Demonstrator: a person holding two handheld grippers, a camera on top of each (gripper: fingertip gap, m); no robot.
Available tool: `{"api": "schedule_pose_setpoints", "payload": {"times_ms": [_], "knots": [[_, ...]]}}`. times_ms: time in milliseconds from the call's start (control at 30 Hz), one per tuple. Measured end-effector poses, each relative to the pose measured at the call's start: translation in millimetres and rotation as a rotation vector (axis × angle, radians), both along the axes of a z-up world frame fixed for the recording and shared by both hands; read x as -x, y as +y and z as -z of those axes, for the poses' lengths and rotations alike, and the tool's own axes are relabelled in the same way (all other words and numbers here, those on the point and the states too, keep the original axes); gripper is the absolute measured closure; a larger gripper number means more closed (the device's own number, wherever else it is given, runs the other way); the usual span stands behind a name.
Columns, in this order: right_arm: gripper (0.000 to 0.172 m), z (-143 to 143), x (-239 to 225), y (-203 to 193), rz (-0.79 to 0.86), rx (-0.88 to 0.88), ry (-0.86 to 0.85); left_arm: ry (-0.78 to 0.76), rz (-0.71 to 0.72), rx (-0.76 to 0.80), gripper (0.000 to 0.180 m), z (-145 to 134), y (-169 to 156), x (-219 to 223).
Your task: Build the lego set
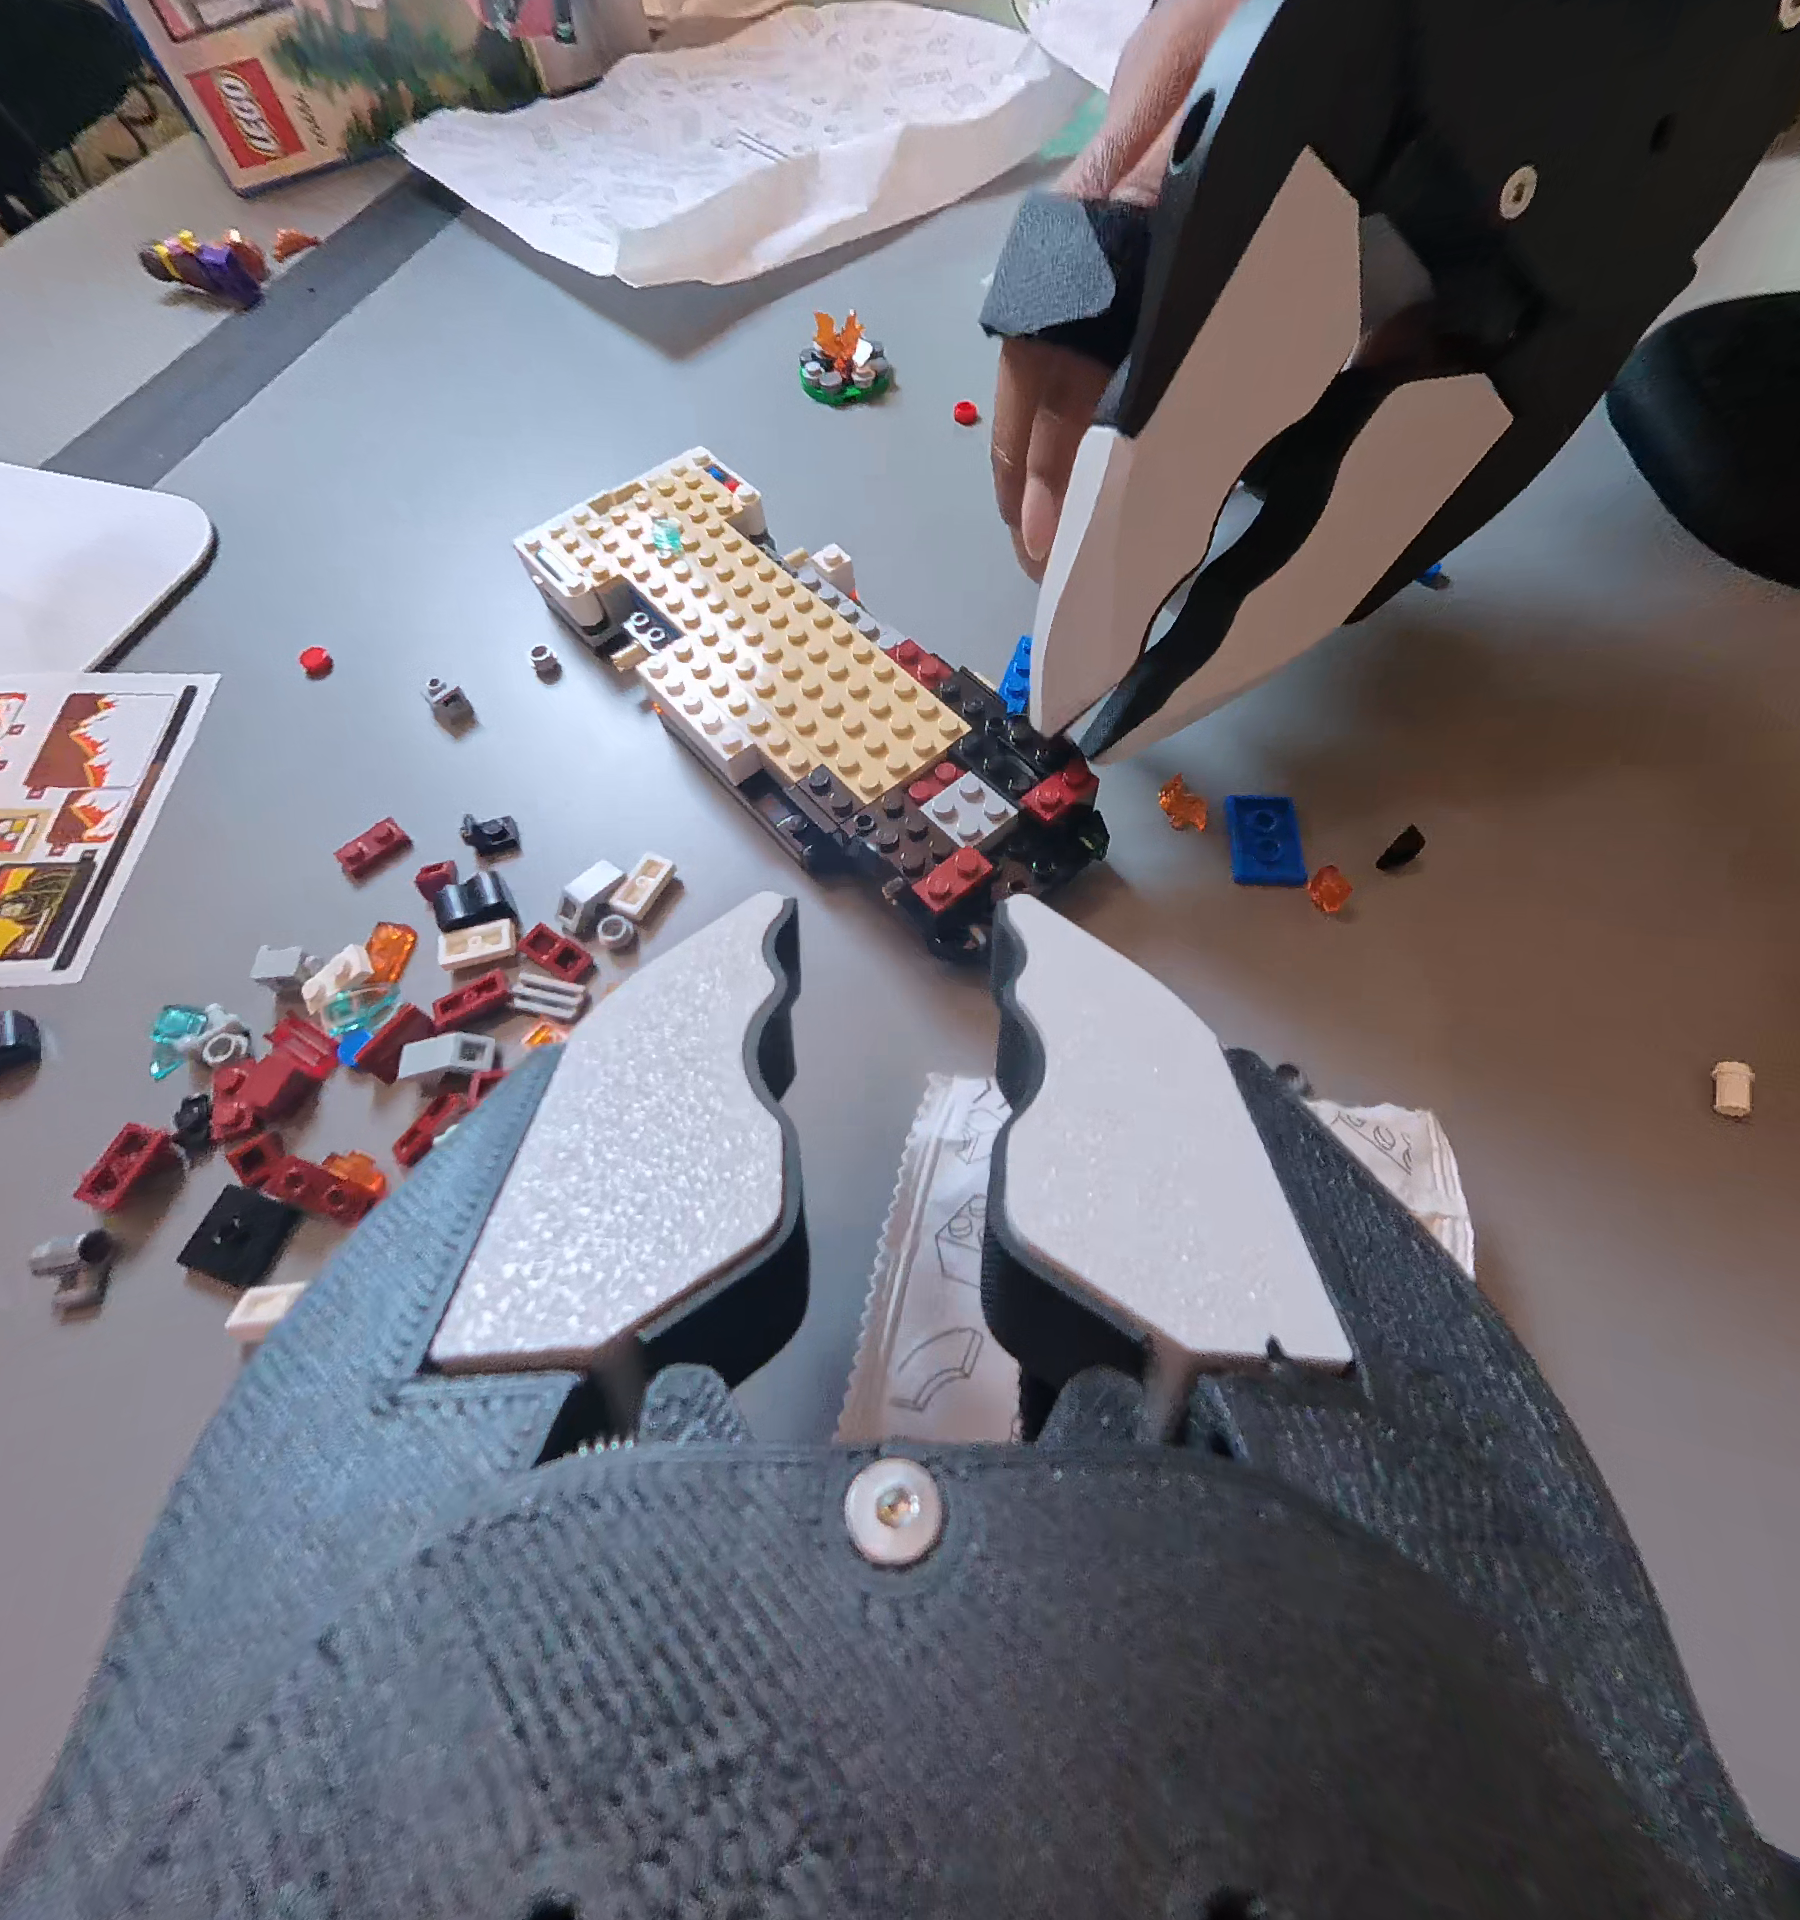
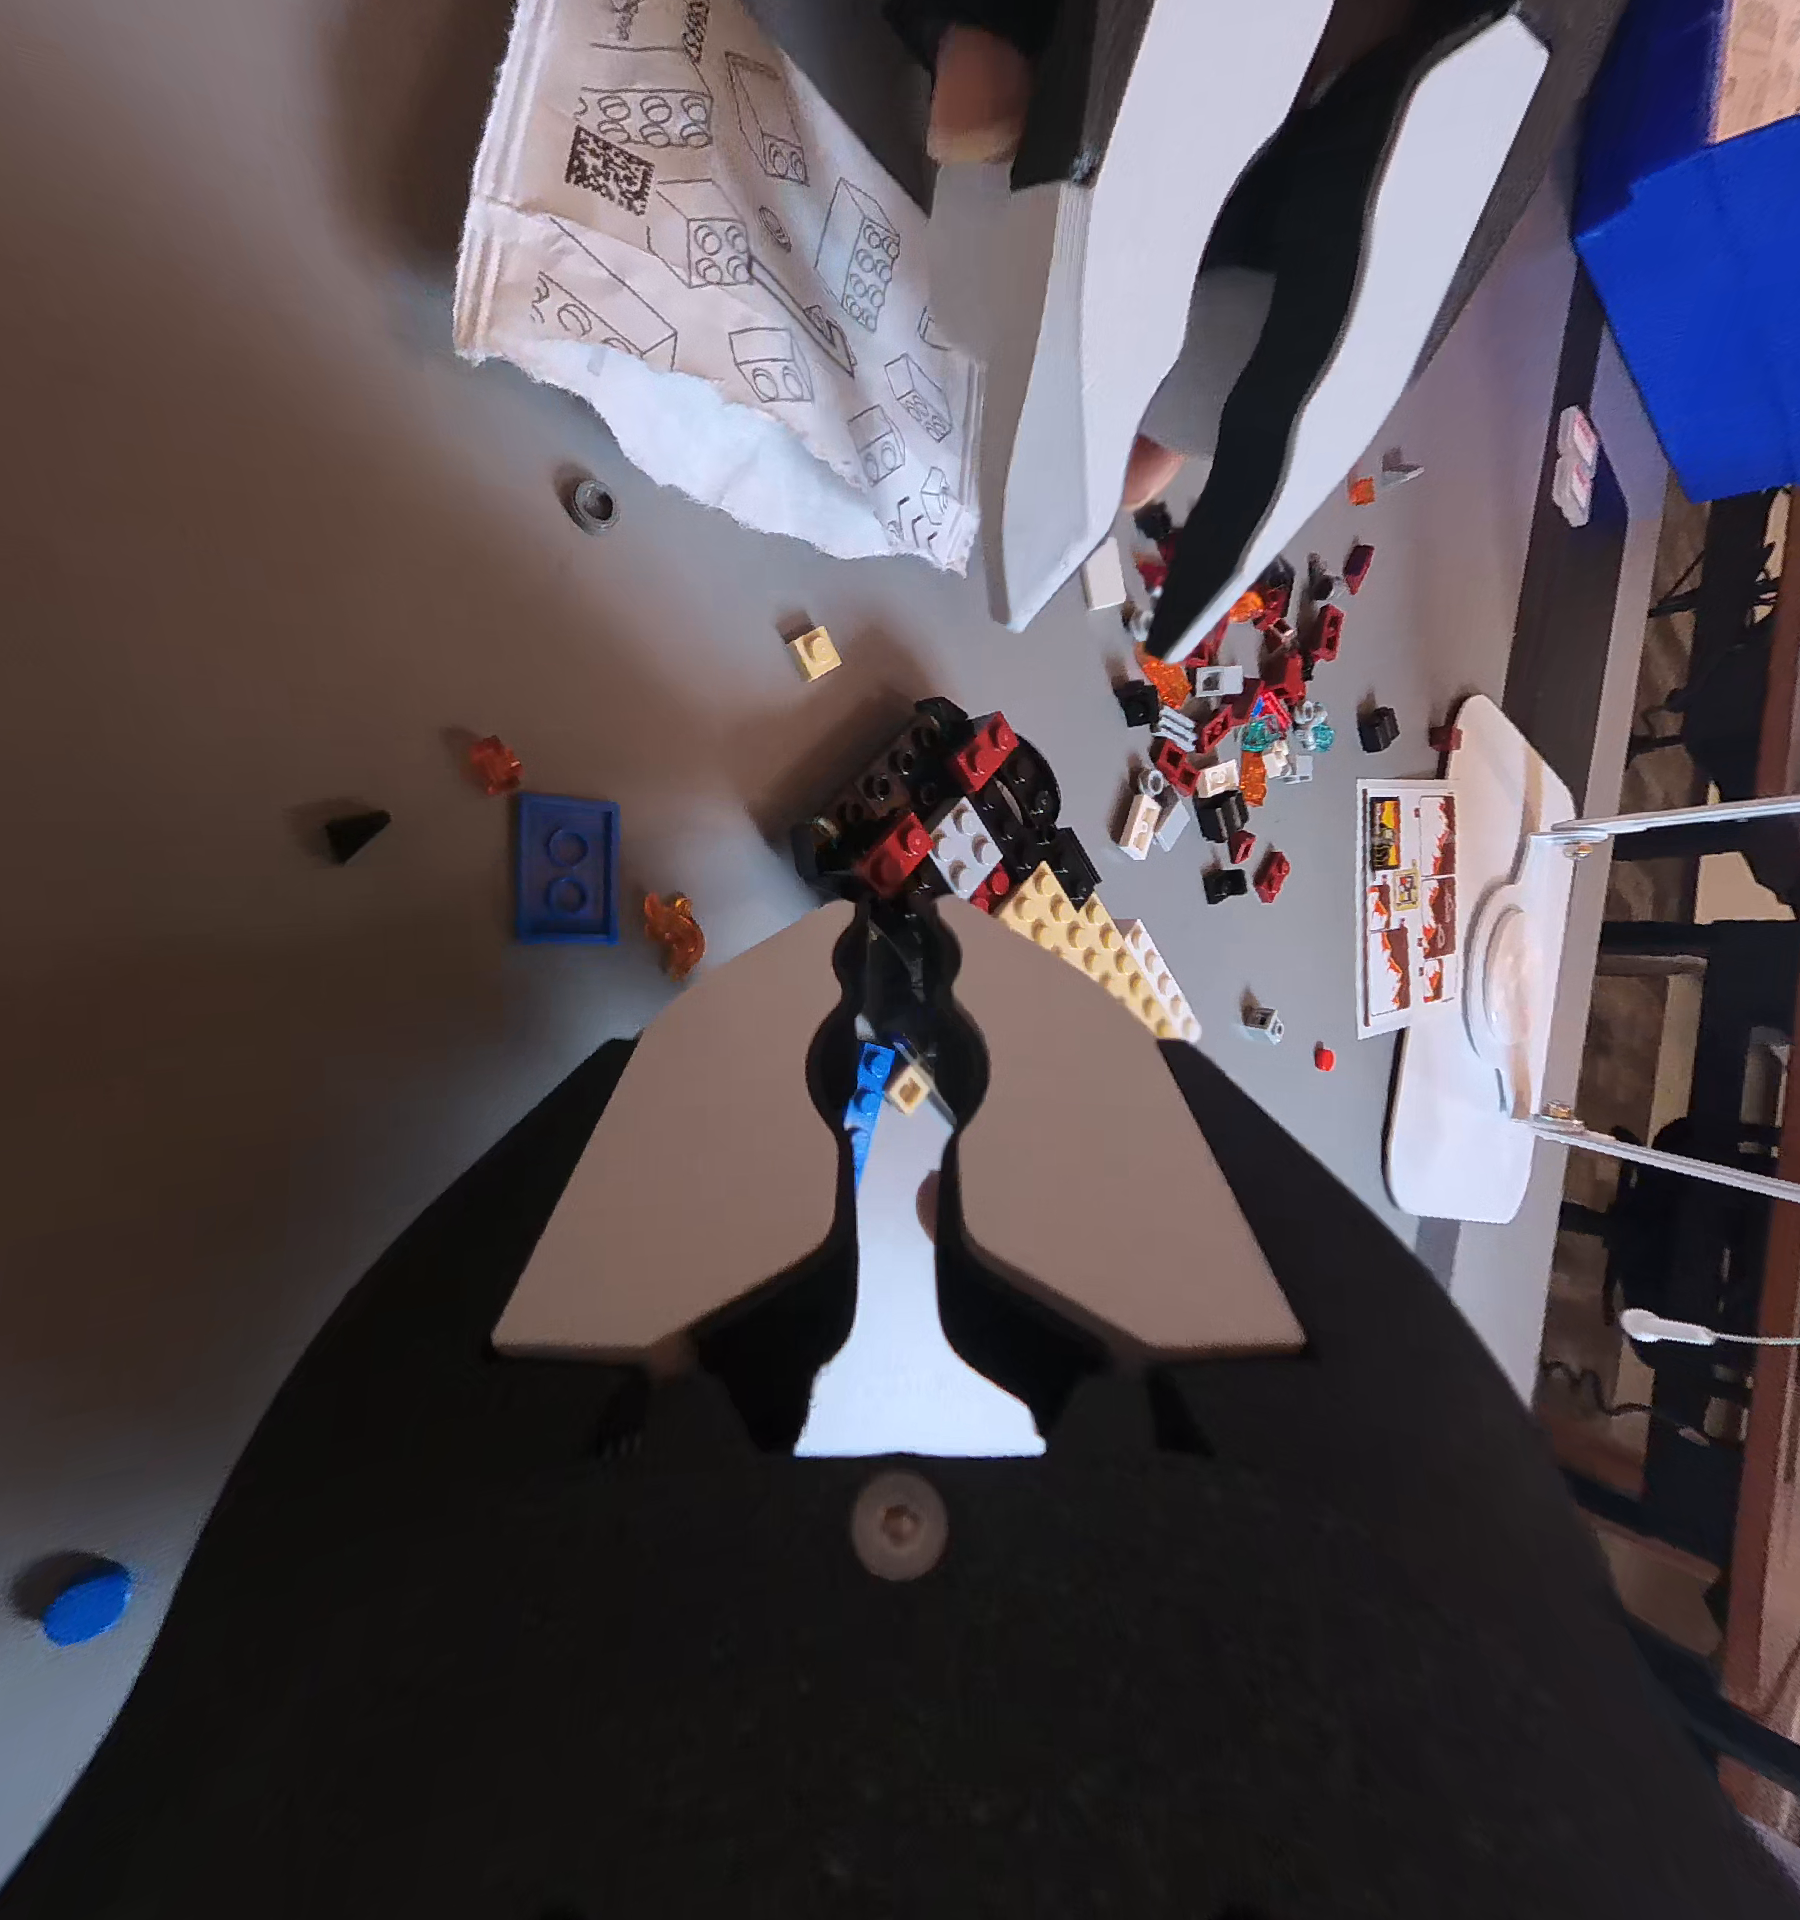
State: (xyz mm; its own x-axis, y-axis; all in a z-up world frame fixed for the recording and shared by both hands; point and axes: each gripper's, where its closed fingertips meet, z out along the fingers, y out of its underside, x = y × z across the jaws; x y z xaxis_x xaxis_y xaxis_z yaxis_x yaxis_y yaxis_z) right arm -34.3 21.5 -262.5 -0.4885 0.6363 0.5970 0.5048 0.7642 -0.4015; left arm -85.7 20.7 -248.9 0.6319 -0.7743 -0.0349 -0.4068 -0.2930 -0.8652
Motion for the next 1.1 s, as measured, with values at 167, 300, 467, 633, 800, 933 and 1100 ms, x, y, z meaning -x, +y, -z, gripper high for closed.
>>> {"api": "schedule_pose_setpoints", "payload": {"times_ms": [167,300,467,633,800,933,1100], "knots": [[0.156,0,-2,3,-0.024,-0.041,0.001,0.109,0.073,0.067,0.128,18,9,-13],[0.157,4,0,6,-0.049,-0.134,0.024,0.113,0.123,0.135,0.126,22,15,-23],[0.162,4,4,7,-0.098,-0.259,0.098,0.099,0.126,0.162,0.139,24,18,-24],[0.163,3,4,5,-0.093,-0.127,0.087,0.107,0.133,0.155,0.141,25,15,-25],[0.164,-4,6,5,-0.089,-0.054,0.092,0.111,0.136,0.161,0.142,25,14,-25],[0.168,-20,11,7,-0.072,-0.013,0.095,0.131,0.146,0.146,0.146,25,11,-32],[0.168,-34,3,15,-0.005,0.049,0.161,0.138,0.129,0.149,0.147,25,11,-26]]}}
